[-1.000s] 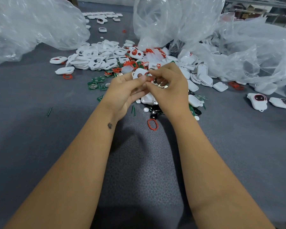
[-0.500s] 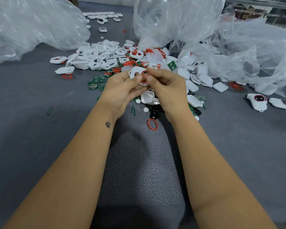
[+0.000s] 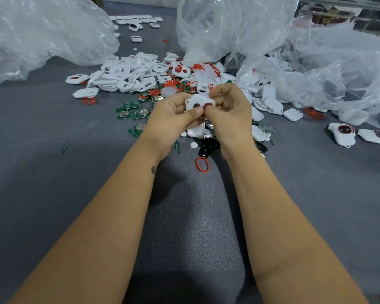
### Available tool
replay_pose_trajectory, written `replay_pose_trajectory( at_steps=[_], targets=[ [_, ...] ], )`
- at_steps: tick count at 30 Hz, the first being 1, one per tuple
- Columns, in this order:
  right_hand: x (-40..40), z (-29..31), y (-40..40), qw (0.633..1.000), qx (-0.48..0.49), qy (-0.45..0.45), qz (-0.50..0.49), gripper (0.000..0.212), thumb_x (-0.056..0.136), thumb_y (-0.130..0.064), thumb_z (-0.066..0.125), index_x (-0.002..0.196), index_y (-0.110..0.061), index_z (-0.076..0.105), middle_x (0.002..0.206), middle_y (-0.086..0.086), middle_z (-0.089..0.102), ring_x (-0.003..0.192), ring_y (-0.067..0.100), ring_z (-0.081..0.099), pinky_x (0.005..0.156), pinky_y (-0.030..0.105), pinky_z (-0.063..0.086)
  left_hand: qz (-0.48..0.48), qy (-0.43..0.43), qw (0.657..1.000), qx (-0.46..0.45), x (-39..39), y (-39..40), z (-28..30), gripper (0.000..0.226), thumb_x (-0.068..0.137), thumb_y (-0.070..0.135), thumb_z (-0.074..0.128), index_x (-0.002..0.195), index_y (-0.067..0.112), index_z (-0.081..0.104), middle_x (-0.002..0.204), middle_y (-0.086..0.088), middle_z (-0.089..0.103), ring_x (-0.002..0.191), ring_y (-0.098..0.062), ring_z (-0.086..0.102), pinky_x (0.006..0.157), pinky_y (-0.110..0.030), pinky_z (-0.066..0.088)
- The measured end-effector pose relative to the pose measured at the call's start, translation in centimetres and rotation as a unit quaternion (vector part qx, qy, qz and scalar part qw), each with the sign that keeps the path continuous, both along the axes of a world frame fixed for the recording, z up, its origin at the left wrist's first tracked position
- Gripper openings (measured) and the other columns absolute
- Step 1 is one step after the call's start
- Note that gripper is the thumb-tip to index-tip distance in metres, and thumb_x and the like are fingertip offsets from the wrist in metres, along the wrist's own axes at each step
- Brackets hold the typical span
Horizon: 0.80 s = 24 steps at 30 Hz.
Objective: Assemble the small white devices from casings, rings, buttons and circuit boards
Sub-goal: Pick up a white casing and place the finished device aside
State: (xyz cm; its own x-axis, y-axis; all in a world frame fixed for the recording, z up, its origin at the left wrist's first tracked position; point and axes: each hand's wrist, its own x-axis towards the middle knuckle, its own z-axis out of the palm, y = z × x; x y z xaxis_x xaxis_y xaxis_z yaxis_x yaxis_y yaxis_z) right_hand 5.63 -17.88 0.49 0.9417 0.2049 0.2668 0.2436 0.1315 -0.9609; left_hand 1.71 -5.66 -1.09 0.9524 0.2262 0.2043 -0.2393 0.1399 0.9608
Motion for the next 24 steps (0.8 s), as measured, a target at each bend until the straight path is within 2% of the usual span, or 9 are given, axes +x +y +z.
replay_pose_trajectory(
  at_steps=[3, 5, 9, 12, 16, 18, 21, 24],
  targets=[
    [0.3, 0.0, -0.4, 0.999, 0.02, 0.017, 0.037, 0.03, 0.084, 0.014, 0.06, 0.104, -0.008, 0.062, 0.071, 0.005, 0.066, 0.065, 0.013, 0.063, 0.069, 0.029, 0.055, 0.018, -0.01, 1.0, 0.015, 0.1, -0.1, 0.1, 0.019, 0.091, -0.002, 0.06, 0.101, 0.013, 0.067, 0.092, 0.0, 0.074, 0.089, -0.013, 0.07, 0.081, -0.025, 0.057],
    [0.3, 0.0, -0.5, 0.998, 0.016, 0.024, 0.06, 0.024, 0.087, 0.008, 0.063, 0.105, -0.008, 0.065, 0.076, 0.006, 0.07, 0.071, 0.013, 0.067, 0.073, 0.026, 0.056, 0.033, -0.006, 0.999, 0.001, 0.1, 0.0, 0.2, 0.017, 0.093, 0.001, 0.06, 0.103, 0.013, 0.067, 0.092, 0.002, 0.075, 0.087, -0.012, 0.07, 0.078, -0.024, 0.058],
    [0.3, -0.1, -0.4, 0.997, 0.013, 0.031, 0.072, 0.018, 0.094, -0.001, 0.057, 0.094, -0.012, 0.07, 0.078, -0.001, 0.074, 0.076, 0.011, 0.069, 0.071, 0.024, 0.057, 0.044, -0.004, 0.999, -0.002, 0.1, 0.3, 0.3, 0.017, 0.095, 0.003, 0.057, 0.109, 0.009, 0.066, 0.092, 0.0, 0.075, 0.087, -0.012, 0.071, 0.076, -0.023, 0.057],
    [0.4, -0.1, -0.5, 0.999, -0.005, 0.021, 0.036, 0.014, 0.093, -0.003, 0.06, 0.096, -0.008, 0.072, 0.079, 0.002, 0.074, 0.072, 0.01, 0.069, 0.065, 0.02, 0.053, 0.04, -0.011, 0.999, 0.03, 0.0, 0.0, 0.3, 0.032, 0.087, -0.005, 0.065, 0.118, 0.0, 0.062, 0.099, -0.006, 0.073, 0.093, -0.016, 0.07, 0.079, -0.025, 0.056],
    [0.4, -0.1, -0.3, 0.999, -0.044, -0.003, 0.005, 0.016, 0.09, -0.003, 0.064, 0.085, -0.016, 0.072, 0.073, 0.001, 0.074, 0.069, 0.014, 0.07, 0.069, 0.029, 0.059, 0.062, -0.009, 0.996, 0.063, 0.0, -0.2, 0.3, 0.042, 0.084, -0.011, 0.066, 0.124, -0.004, 0.057, 0.099, -0.006, 0.072, 0.094, -0.014, 0.069, 0.082, -0.026, 0.056],
    [0.3, -0.1, -0.2, 0.997, -0.072, -0.016, 0.005, 0.022, 0.091, -0.005, 0.063, 0.081, -0.024, 0.07, 0.072, -0.001, 0.074, 0.071, 0.015, 0.07, 0.074, 0.033, 0.06, 0.064, -0.005, 0.995, 0.073, -0.1, 0.0, 0.3, 0.039, 0.084, -0.01, 0.065, 0.122, -0.002, 0.059, 0.096, -0.004, 0.072, 0.091, -0.012, 0.069, 0.081, -0.026, 0.056],
    [0.3, -0.2, -0.1, 0.99, -0.134, -0.048, 0.009, 0.021, 0.092, -0.013, 0.062, 0.084, -0.032, 0.068, 0.082, -0.006, 0.073, 0.081, 0.011, 0.069, 0.08, 0.033, 0.056, 0.081, -0.001, 0.994, 0.067, -0.3, 0.4, 0.4, 0.031, 0.084, -0.008, 0.067, 0.112, 0.005, 0.064, 0.091, 0.0, 0.074, 0.084, -0.008, 0.069, 0.073, -0.021, 0.053],
    [0.3, -0.4, 0.1, 0.97, -0.219, -0.106, -0.002, 0.014, 0.09, -0.019, 0.063, 0.099, -0.026, 0.072, 0.092, -0.006, 0.07, 0.088, 0.01, 0.064, 0.086, 0.031, 0.052, 0.135, 0.002, 0.991, 0.026, -0.3, 1.0, 0.6, 0.023, 0.086, -0.003, 0.066, 0.101, 0.015, 0.066, 0.087, 0.006, 0.073, 0.075, -0.003, 0.066, 0.06, -0.015, 0.048]
  ],
)
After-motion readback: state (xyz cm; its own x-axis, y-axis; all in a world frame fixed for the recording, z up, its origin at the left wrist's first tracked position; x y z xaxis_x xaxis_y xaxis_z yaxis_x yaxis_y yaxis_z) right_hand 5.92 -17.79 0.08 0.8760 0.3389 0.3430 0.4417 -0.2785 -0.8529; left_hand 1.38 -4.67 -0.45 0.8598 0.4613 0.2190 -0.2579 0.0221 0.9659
